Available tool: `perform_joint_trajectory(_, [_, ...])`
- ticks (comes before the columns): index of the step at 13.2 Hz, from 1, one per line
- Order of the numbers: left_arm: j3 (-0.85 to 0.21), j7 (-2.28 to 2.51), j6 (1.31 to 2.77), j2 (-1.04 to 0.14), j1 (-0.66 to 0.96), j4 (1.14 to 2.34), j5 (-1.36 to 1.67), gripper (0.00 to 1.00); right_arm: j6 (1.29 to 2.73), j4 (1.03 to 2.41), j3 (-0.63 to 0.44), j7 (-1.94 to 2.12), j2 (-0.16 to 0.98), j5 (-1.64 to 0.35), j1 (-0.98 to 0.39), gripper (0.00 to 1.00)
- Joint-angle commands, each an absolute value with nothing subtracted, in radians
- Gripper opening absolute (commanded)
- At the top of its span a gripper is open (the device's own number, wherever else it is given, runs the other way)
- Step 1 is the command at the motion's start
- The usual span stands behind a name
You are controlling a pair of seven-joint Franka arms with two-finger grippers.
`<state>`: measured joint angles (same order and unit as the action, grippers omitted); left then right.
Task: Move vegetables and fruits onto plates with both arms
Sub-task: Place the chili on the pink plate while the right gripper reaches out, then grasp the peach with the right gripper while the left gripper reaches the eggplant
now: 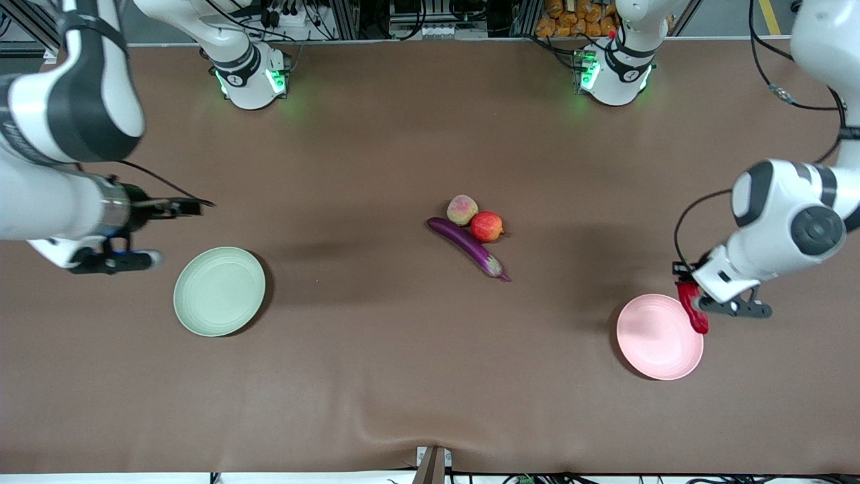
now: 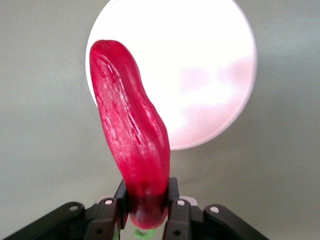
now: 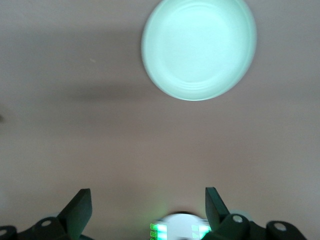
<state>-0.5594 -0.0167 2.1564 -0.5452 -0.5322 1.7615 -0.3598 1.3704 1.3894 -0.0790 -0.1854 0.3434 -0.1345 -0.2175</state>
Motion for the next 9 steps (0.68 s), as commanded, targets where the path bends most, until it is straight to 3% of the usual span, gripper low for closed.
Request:
perform_joint_trajectory(1, [-0.557, -0.057, 2.131, -0.641, -0.506, 1.631, -0.455, 0.0, 1.475, 1.448, -0.081, -0.439, 0.371, -0.266, -0.303, 1.0])
perform_joint_trajectory(5, [-0.555, -0.058, 2.137, -0.767, -0.477, 1.53, -0.561, 0.0, 1.693, 1.537, -0.081, -0.74, 0.394, -0.314, -0.497, 1.0])
perform_joint_trajectory(9, [-0.479, -0.061, 2.157, -0.804, -0.397, 1.487, -0.584, 0.28, 1.9, 1.543, -0.081, -1.079, 0.48, -0.368, -0.679, 1.0])
